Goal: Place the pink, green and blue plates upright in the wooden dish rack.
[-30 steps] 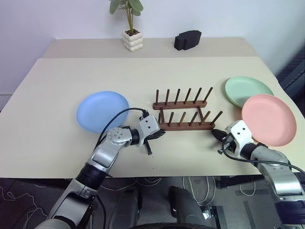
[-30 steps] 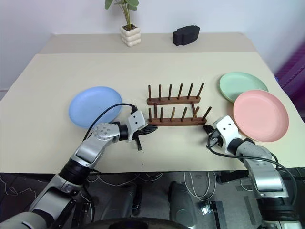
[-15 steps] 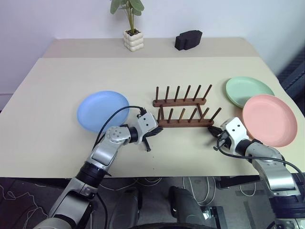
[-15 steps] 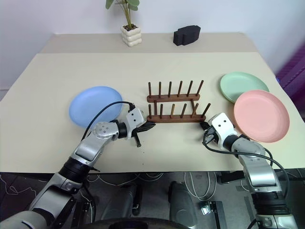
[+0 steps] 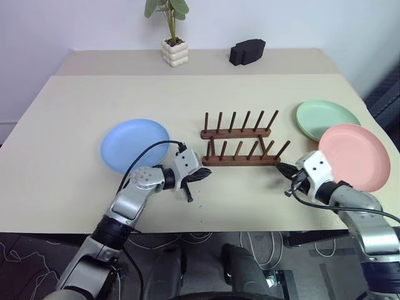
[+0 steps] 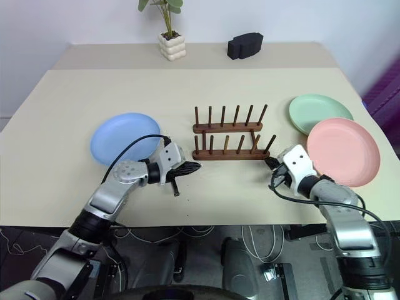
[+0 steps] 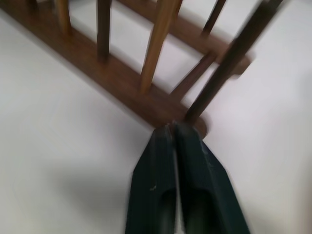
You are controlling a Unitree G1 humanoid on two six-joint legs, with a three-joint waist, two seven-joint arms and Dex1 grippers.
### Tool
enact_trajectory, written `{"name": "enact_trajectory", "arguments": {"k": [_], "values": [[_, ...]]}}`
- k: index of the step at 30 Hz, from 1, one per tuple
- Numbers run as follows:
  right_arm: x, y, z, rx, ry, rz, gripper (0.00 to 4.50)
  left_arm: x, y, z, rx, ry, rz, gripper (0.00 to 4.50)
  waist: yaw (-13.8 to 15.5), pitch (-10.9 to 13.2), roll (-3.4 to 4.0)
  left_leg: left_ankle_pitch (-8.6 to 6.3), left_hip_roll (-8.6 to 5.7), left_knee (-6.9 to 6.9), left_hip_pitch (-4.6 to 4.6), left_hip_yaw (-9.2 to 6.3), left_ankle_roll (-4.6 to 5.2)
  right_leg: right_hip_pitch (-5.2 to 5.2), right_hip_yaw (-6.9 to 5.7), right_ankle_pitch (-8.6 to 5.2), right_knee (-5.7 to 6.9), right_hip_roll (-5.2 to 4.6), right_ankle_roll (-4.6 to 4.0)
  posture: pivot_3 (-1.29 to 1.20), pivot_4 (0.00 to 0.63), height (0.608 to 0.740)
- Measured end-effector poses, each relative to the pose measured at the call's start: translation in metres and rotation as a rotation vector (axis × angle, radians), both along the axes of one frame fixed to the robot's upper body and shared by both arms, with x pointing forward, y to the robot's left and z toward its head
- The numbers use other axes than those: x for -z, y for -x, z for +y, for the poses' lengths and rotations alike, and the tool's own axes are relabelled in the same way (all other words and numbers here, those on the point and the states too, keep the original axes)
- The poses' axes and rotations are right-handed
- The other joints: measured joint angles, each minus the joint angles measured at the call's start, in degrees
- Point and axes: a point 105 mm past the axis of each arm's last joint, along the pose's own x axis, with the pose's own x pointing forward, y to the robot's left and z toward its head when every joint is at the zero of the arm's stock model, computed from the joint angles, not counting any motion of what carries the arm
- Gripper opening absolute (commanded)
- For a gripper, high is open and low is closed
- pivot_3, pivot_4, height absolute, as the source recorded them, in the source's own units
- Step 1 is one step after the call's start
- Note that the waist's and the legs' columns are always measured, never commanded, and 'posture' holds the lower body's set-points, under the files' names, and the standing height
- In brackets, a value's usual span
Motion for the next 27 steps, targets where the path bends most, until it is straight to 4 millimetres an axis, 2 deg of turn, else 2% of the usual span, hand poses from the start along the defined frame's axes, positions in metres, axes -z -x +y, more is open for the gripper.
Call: {"name": "enact_trajectory", "arguments": {"k": [2,6,7,11,15,21,27], "values": [[-0.014,0.008,-0.01,0.017,0.004,-0.013,2.22,-0.002,0.009,0.003,0.034,0.028,0.038,0.0,0.0,0.0,-0.01,0.0,0.0,0.01,0.0,0.01,0.0,0.01,0.01,0.0,-0.02,-0.01,0.0,0.0,0.15,0.736],[-0.033,0.021,-0.021,0.043,0.005,-0.017,4.24,-0.013,0.022,-0.007,0.116,0.09,0.069,0.0,-0.01,0.0,-0.01,0.0,-0.01,0.04,0.0,0.02,0.01,0.02,0.0,-0.05,-0.03,-0.02,0.07,0.0,0.15,0.736],[-0.035,0.025,-0.028,0.067,0.016,-0.01,4.43,-0.015,0.024,-0.01,0.132,0.103,0.076,0.0,0.03,0.0,-0.01,0.0,-0.01,0.04,-0.01,0.02,0.01,0.02,-0.01,-0.05,-0.03,-0.01,0.06,0.0,0.15,0.736],[-0.034,0.037,-0.067,0.243,0.038,0.013,4.43,-0.021,0.031,-0.022,0.214,0.141,0.089,0.0,0.02,0.0,-0.02,0.0,-0.05,0.04,-0.02,0.04,0.01,0.03,0.0,-0.05,-0.06,-0.01,0.05,0.0,0.15,0.736],[-0.015,0.049,-0.089,0.366,0.067,0.078,4.43,-0.026,0.036,-0.031,0.28,0.145,0.082,0.0,-0.17,-0.01,-0.01,-0.01,-0.05,0.03,0.0,0.06,0.02,0.01,0.0,-0.06,-0.05,0.03,0.05,0.0,0.15,0.736],[0.01,0.046,-0.085,0.388,0.092,0.123,4.43,-0.028,0.041,-0.04,0.333,0.157,0.078,0.0,-0.2,-0.02,0.03,-0.02,-0.04,0.02,0.01,0.07,0.03,0.0,0.01,-0.09,-0.06,0.03,0.09,0.0,0.15,0.736],[0.024,0.018,-0.082,0.371,0.155,0.096,4.43,-0.029,0.035,-0.04,0.308,0.133,0.005,0.0,-0.16,-0.01,0.02,-0.02,-0.05,0.03,0.0,0.09,0.03,0.0,0.02,-0.07,-0.08,0.02,0.07,0.0,0.15,0.736]]}}
